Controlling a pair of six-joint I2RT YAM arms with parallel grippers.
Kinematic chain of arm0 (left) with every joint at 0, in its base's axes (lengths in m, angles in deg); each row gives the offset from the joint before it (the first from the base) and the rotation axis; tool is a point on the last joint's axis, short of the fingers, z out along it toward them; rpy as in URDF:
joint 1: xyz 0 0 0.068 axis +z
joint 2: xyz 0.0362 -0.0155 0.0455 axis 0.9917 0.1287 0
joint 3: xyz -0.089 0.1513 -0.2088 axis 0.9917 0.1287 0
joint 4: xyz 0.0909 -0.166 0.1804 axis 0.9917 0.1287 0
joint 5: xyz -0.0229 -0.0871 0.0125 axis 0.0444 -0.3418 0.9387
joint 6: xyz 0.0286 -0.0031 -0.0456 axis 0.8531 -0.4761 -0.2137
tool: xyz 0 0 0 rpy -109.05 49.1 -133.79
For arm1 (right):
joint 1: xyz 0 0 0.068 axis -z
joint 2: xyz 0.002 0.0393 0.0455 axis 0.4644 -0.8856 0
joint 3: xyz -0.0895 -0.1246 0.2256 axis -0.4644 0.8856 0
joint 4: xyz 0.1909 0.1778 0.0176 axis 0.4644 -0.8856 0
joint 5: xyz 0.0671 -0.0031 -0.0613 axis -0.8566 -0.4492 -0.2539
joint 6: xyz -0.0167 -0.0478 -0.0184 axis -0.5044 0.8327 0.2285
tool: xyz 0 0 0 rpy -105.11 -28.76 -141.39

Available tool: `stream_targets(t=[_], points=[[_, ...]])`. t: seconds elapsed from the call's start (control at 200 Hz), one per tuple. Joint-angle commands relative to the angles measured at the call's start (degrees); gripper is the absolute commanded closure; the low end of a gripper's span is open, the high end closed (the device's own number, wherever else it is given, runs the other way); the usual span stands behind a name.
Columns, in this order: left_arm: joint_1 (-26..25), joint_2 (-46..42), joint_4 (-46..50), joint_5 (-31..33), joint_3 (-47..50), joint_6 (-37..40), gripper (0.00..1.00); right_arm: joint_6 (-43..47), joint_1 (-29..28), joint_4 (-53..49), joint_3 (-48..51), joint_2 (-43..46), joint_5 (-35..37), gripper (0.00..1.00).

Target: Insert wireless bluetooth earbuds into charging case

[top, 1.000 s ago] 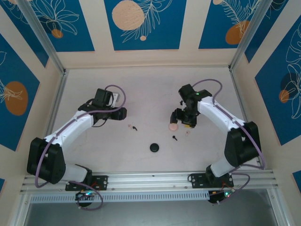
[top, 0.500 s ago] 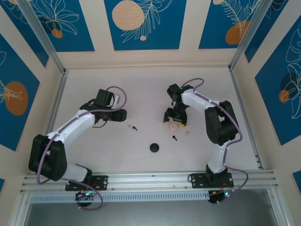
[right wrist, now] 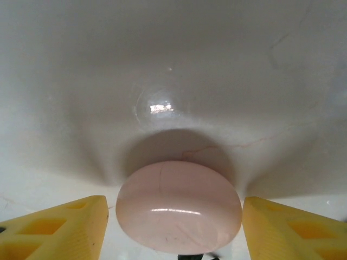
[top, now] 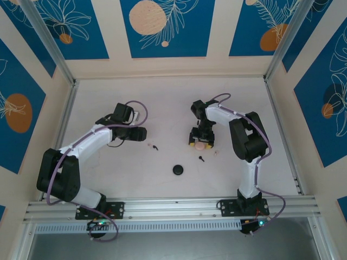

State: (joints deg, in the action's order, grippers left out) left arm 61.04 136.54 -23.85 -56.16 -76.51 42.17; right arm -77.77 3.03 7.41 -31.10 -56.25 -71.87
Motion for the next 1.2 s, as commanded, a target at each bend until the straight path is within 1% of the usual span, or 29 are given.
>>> stream_targets(t=[0.0, 0.13, 0.36, 0.495, 0.56, 0.66, 0.865, 1.005, 1.195], points=[[-0.32, 0.9, 1.59, -0.1, -1.86, -0.46, 0.3, 0.34, 0.39, -1.09, -1.18, -1.32, -1.02, 0.36], [-0.37, 1.26, 1.65, -0.28, -1.98, -0.51, 0.31, 0.61, 0.34, -0.86, -1.39, -2.11, -1.13, 0.4], [-0.33, 1.1, 2.04, -0.75, -2.67, -0.54, 0.31, 0.95, 0.38, 0.24, -0.42, -1.12, -0.54, 0.53], [-0.33, 1.06, 3.19, -2.82, -4.42, -0.33, 0.33, 1.17, -0.13, 3.57, 2.4, 3.53, 1.2, 0.54], [-0.34, 1.6, 4.49, -4.87, -6.16, -0.53, 0.33, 1.66, -0.48, 6.86, 4.78, 7.1, 1.47, 0.54], [-0.31, 2.45, 5.83, -10.11, -8.78, -0.72, 0.39, 4.47, -1.98, 12.89, 8.54, 13.03, 1.41, 0.55], [-0.28, 0.97, 6.52, -18.67, -11.06, -1.56, 0.41, 13.97, -7.15, 24.98, 15.39, 23.85, 3.1, 0.55], [-0.15, -0.35, 6.21, -25.09, -12.21, -2.42, 0.43, 19.19, -9.65, 33.89, 20.72, 30.03, 0.7, 0.55], [-0.15, -1.19, 6.13, -31.71, -13.53, -3.76, 0.47, 26.36, -10.69, 45.59, 27.83, 37.46, -3.64, 0.56]])
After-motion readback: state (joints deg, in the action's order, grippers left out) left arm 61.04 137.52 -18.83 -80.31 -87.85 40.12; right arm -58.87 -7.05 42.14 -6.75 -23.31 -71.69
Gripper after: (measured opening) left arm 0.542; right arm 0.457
